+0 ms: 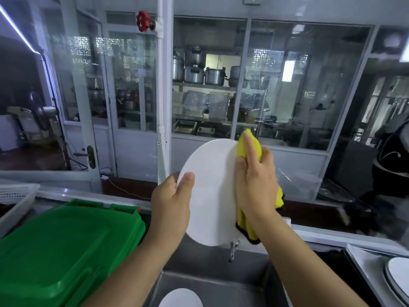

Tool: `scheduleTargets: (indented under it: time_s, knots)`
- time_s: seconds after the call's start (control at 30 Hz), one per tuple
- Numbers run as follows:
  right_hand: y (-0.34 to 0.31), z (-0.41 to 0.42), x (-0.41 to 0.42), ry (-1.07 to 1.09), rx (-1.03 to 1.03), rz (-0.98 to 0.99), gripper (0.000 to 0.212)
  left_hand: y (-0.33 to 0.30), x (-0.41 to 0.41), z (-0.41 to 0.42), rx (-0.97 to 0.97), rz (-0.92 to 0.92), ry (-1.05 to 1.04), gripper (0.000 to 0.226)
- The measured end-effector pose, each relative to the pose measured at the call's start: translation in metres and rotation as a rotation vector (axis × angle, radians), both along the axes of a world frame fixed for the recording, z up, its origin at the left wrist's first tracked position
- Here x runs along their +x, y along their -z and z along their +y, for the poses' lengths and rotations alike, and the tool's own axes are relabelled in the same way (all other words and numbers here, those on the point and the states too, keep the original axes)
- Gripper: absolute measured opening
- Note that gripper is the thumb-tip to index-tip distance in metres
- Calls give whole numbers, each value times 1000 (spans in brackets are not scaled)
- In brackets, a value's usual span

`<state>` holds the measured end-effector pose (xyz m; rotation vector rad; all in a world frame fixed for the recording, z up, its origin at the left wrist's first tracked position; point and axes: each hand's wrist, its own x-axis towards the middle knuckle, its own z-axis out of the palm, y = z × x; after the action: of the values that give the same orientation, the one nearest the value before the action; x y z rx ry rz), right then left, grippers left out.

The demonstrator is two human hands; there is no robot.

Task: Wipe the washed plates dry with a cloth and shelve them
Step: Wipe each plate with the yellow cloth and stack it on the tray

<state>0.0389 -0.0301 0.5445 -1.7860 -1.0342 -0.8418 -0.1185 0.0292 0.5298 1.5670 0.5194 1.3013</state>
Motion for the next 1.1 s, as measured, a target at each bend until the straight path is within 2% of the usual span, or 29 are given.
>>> scheduleTargets:
  time_s: [0.07,0.13,0.2,0.27,0.43,0.53,0.63,0.73,0.87,1.03,1.1]
  knots:
    - [11,-4,2,-20,8,208,51,3,2,-4,11,-33,8,20]
    - [14,-11,4,-41,9,256,51,8,4,-6,-5,-20,46,20]
    - [11,-19,10,-41,-9,222,50,9,4,-4,-39,71,132,19]
    - [8,-26,15,-10,-51,140,49,3,3,5,-79,195,261,13]
    - [4,-36,14,45,-137,-197,44,-19,9,24,-11,421,391,42]
    - [-2,-38,10,40,-110,-347,44,-17,14,17,72,438,323,46]
    - [-8,-32,0,-9,-167,-603,40,-15,21,1,106,415,322,52]
    - [-14,-30,-3,-51,-167,-660,36,-15,23,-7,120,356,294,51]
    - [-12,-35,6,27,-76,-462,42,-10,18,-12,119,259,229,47]
    - [4,-41,7,87,89,128,50,-4,16,-26,80,44,145,31]
    - [11,-43,7,63,124,252,51,1,16,-31,74,4,179,30]
